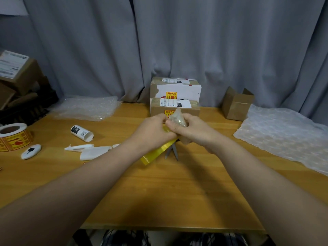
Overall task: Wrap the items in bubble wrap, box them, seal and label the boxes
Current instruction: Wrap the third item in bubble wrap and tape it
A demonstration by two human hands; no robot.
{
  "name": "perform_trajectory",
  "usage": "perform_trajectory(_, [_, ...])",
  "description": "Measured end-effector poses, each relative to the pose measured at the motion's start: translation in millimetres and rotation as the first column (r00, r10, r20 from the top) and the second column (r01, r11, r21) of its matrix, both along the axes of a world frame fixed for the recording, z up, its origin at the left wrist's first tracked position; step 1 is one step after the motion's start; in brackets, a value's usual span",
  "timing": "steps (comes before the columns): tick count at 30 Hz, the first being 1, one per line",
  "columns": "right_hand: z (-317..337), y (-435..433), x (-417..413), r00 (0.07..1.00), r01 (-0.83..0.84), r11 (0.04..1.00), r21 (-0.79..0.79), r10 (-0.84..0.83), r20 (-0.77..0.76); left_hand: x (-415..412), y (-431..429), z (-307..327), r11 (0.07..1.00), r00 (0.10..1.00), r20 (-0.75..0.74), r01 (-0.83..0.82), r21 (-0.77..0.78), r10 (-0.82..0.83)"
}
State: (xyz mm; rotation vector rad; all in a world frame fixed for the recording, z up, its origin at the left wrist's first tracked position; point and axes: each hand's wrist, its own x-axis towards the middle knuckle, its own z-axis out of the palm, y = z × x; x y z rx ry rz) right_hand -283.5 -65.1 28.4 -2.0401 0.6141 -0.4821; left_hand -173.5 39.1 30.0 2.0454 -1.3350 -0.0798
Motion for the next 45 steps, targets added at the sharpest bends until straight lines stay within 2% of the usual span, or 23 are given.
perform_trajectory(1, [-1.4, -2.3, 1.8, 1.0, 0.014, 1.0, -0.027, -0.014, -0.009, -0.6, 1.2, -0.9, 0.999, 0.998, -0.039, 0.049, 0.016, -0.048])
perform_trajectory(3, [-5.0, -6.7, 5.5, 0.997, 0.081, 0.992, -0.098, -0.081, 0.004, -1.0, 4.6, -2.1, 0.984, 0.954, -0.245, 0.178, 0.007, -0.171])
perform_trajectory(5, [-7.6, -8.9, 6.6, 0.988, 0.143, 0.957, -0.253, -0.152, -0.013, -0.4, 6.5, -1.4, 0.973, 0.9, -0.377, 0.232, -0.008, -0.218])
perform_trajectory(7, [-5.9, -7.9, 5.4, 0.975, 0.207, 0.887, -0.414, -0.222, 0.013, 2.3, 6.4, 1.5, 0.983, 0.927, -0.344, 0.179, 0.046, -0.152])
perform_trajectory(9, [-0.3, -4.1, 5.4, 0.964, 0.265, 0.842, -0.47, -0.229, 0.135, 7.8, 4.9, 4.6, 0.988, 0.974, -0.218, 0.093, 0.122, -0.065])
perform_trajectory(11, [4.3, -0.6, 6.4, 0.947, 0.318, 0.813, -0.488, -0.248, 0.204, 9.3, 3.5, 8.7, 0.991, 0.992, -0.108, 0.078, 0.112, -0.065])
perform_trajectory(12, [6.2, -0.4, 7.4, 0.938, 0.334, 0.841, -0.426, -0.254, 0.235, 10.5, 1.9, 10.7, 0.992, 0.994, -0.074, 0.092, 0.083, -0.086])
perform_trajectory(13, [8.0, -0.2, 8.0, 0.936, 0.314, 0.902, -0.298, -0.241, 0.257, 12.0, 0.2, 12.2, 0.993, 0.994, -0.052, 0.102, 0.06, -0.099])
perform_trajectory(15, [10.9, -0.2, 8.0, 0.942, 0.19, 0.982, 0.001, -0.183, 0.28, 16.7, -2.6, 13.6, 0.994, 0.995, -0.033, 0.095, 0.063, -0.093])
perform_trajectory(16, [11.4, -0.9, 7.5, 0.952, 0.134, 0.99, 0.045, -0.142, 0.271, 19.1, -2.8, 13.0, 0.994, 0.996, -0.041, 0.083, 0.076, -0.08])
perform_trajectory(19, [8.7, -3.0, 10.5, 0.98, 0.13, 0.981, -0.146, -0.104, 0.171, 22.9, -1.0, 6.5, 0.995, 0.99, -0.119, 0.08, 0.062, -0.073])
perform_trajectory(22, [4.3, -2.5, 17.8, 0.972, 0.227, 0.901, -0.369, -0.186, 0.144, 22.8, -0.4, 2.1, 0.995, 0.98, -0.177, 0.097, 0.029, -0.09])
perform_trajectory(26, [0.5, -2.0, 22.4, 0.957, 0.29, 0.834, -0.469, -0.248, 0.149, 27.1, 0.7, 5.6, 0.994, 0.981, -0.177, 0.087, 0.071, -0.073])
perform_trajectory(28, [-4.1, -1.5, 23.9, 0.955, 0.293, 0.889, -0.352, -0.254, 0.153, 32.5, 4.2, 8.4, 0.993, 0.986, -0.148, 0.086, 0.078, -0.074])
perform_trajectory(30, [-9.6, -1.2, 23.2, 0.968, 0.226, 0.968, -0.104, -0.212, 0.135, 38.6, 9.9, 10.9, 0.991, 0.987, -0.134, 0.099, 0.087, -0.086])
perform_trajectory(32, [-16.0, 0.3, 21.1, 0.983, 0.148, 0.986, 0.076, -0.155, 0.096, 43.7, 14.8, 11.1, 0.986, 0.994, -0.056, 0.103, 0.131, -0.096])
perform_trajectory(34, [-24.9, 2.6, 24.3, 0.988, 0.128, 0.988, 0.09, -0.135, 0.077, 46.9, 14.8, 11.3, 0.976, 0.989, 0.098, 0.091, 0.198, -0.112])
perform_trajectory(36, [-35.3, 10.6, 33.1, 0.972, 0.199, 0.974, 0.105, -0.21, 0.108, 48.4, 10.6, 13.8, 0.962, 0.957, 0.256, 0.07, 0.264, -0.14])
perform_trajectory(40, [-52.9, 28.2, 49.8, 0.909, 0.298, 0.909, 0.291, -0.363, 0.205, 54.2, -0.9, 22.7, 0.918, 0.867, 0.439, 0.049, 0.394, -0.235])
perform_trajectory(44, [-62.0, 21.6, 44.0, 0.971, 0.234, 0.93, 0.285, -0.236, -0.026, 52.7, -9.8, 31.4, 0.849, 0.719, 0.583, 0.02, 0.528, -0.379])
perform_trajectory(45, [-63.0, 12.4, 39.5, 0.974, 0.227, 0.937, 0.265, -0.226, -0.031, 52.9, -11.9, 33.6, 0.841, 0.668, 0.623, 0.009, 0.54, -0.407])
